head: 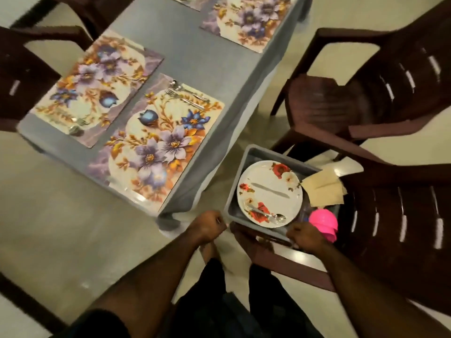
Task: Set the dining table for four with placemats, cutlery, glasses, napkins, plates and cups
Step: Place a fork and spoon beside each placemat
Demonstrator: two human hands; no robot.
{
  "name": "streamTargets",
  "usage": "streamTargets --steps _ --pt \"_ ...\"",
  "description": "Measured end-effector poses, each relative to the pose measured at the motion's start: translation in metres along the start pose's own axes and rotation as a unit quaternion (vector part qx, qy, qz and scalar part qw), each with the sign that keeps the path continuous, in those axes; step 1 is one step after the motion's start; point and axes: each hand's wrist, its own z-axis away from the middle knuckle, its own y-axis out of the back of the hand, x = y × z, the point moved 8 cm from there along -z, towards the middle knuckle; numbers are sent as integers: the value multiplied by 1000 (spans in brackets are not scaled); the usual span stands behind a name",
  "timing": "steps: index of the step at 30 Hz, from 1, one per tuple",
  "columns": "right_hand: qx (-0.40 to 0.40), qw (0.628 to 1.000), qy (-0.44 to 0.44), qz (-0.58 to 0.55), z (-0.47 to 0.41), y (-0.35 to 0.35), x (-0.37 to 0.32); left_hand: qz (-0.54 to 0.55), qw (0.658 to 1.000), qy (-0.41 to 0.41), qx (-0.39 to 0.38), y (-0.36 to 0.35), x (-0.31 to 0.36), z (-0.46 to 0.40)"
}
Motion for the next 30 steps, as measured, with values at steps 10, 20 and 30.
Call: streamTargets --steps 10,20,30 --pt "46 998 15 -33 -93 -48 2 -190 971 -138 -44 -59 86 -109" --pt "91 995 -6 -27 -159 -61 38 -348 917 -194 -35 -153 101 -185" --pt "150 986 33 -71 -173 -45 44 -427 877 -209 -61 -162 111 -209"
